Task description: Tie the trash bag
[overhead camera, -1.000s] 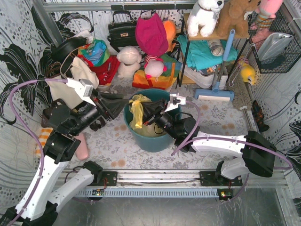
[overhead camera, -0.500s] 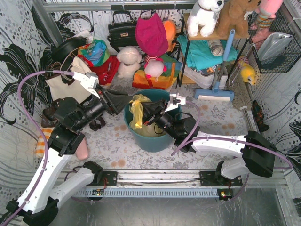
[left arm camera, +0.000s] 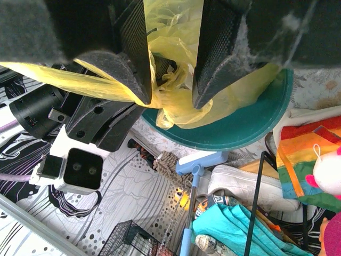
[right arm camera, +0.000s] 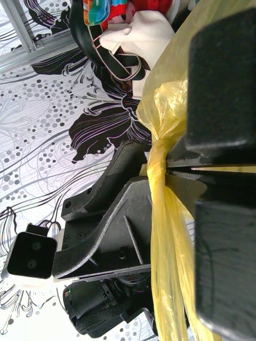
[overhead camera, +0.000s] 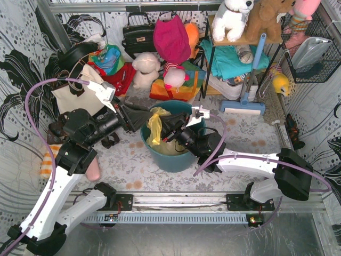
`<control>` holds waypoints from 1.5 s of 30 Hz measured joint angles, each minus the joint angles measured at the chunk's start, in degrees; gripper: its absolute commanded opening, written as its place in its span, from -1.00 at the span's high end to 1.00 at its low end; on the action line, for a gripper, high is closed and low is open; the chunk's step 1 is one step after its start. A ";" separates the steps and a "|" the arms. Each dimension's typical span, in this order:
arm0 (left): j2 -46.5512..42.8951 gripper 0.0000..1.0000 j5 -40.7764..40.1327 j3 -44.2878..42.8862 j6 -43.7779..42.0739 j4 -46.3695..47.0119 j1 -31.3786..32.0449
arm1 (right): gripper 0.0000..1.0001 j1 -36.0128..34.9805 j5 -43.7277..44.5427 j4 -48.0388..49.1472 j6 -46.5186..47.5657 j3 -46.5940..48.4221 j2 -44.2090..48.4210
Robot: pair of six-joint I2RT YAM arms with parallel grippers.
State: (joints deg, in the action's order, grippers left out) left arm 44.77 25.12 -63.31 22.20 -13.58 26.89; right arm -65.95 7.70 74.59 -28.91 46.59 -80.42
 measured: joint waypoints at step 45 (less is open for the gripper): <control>1.38 1.00 -3.58 -4.31 -4.61 2.56 0.00 | 0.68 0.00 0.04 -2.40 0.00 0.00 1.22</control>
State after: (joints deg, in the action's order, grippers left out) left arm 46.15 21.54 -67.61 17.58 -11.03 26.89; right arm -65.95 7.75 72.18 -28.91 46.59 -79.20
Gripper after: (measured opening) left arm 0.009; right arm 0.127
